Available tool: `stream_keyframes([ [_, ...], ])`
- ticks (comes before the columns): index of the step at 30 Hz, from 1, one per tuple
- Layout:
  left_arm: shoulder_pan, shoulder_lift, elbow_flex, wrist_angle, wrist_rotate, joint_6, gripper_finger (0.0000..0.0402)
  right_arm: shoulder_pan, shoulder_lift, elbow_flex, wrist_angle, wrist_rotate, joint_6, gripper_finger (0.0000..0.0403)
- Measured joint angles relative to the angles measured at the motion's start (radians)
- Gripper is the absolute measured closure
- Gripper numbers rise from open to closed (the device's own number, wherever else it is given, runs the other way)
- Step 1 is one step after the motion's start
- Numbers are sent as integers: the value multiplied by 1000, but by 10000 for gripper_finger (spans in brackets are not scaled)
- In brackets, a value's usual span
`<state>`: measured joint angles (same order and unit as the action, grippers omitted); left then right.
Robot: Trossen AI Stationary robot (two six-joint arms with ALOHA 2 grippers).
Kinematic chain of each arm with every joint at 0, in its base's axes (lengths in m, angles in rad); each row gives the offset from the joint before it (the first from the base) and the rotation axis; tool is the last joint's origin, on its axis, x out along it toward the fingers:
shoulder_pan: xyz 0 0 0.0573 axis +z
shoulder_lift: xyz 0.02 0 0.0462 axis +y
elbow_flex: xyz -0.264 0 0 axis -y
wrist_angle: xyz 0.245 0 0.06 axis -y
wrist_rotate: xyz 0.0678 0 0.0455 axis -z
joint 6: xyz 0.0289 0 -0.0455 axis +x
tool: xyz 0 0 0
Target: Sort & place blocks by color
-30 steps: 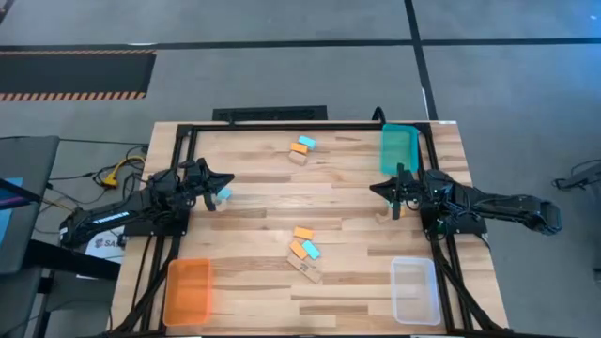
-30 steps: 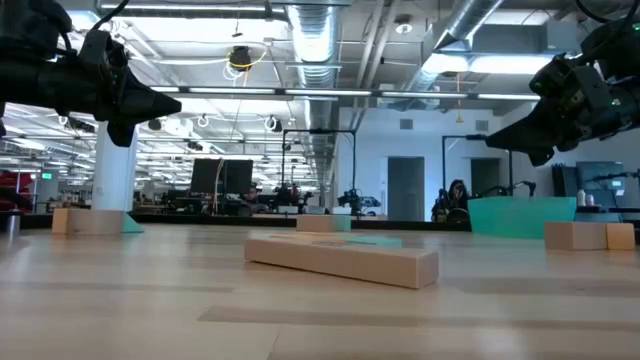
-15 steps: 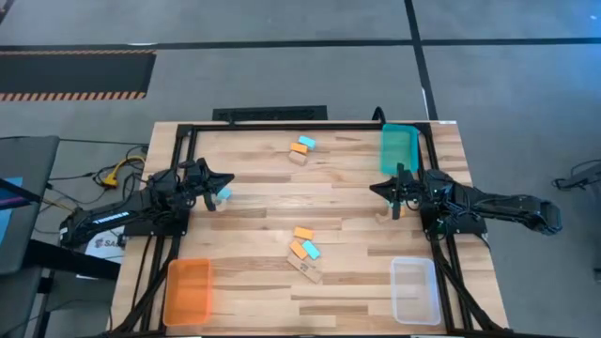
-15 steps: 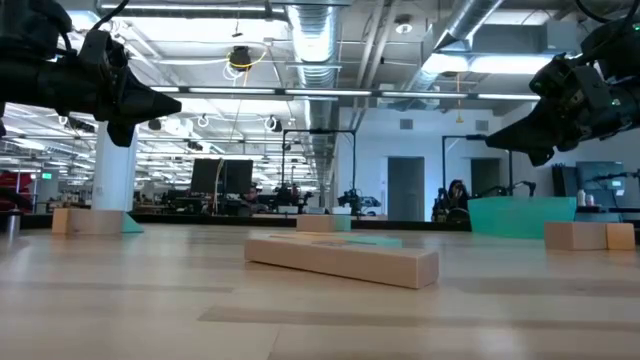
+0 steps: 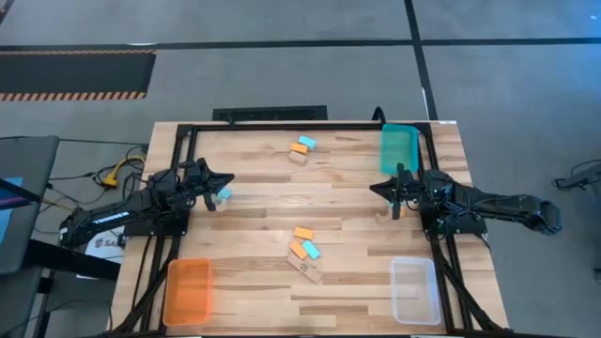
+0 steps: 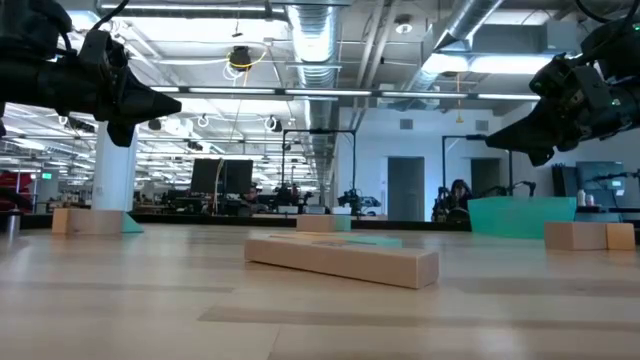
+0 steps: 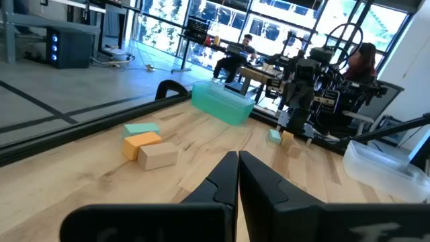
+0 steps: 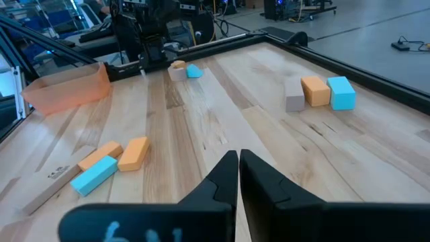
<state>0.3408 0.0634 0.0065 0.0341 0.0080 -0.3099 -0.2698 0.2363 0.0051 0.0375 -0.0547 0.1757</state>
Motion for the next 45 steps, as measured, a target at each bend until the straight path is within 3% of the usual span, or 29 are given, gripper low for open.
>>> stream_keyframes([
  [8, 0, 0, 0, 1, -20, -11, 401, 0, 0, 0, 0, 0, 0, 360],
  [12, 0, 2, 0, -1, -26, -135, 401, 0, 0, 0, 0, 0, 0, 360],
  [18, -1, 22, 0, 11, 15, -558, 401, 0, 0, 0, 0, 0, 0, 360],
  [22, -27, 22, 0, 64, 104, -731, 402, 0, 0, 0, 2, 0, -1, 360],
  [26, -63, 22, 0, 180, 4, -810, 401, -13, 0, 0, 22, 48, -31, 360],
  [29, -77, 29, 0, 336, -152, -758, 401, -30, 0, 0, 46, 86, -50, 360],
  [32, -77, 56, 14, 450, -197, -612, 402, -34, 0, 0, 149, 79, -5, 360],
  [39, -77, 271, 162, 476, -139, -271, 401, -33, 1, 26, 387, 89, 75, 360],
  [45, -46, 553, 271, 403, -100, -64, 402, -41, 67, 106, 354, 108, 154, 360],
])
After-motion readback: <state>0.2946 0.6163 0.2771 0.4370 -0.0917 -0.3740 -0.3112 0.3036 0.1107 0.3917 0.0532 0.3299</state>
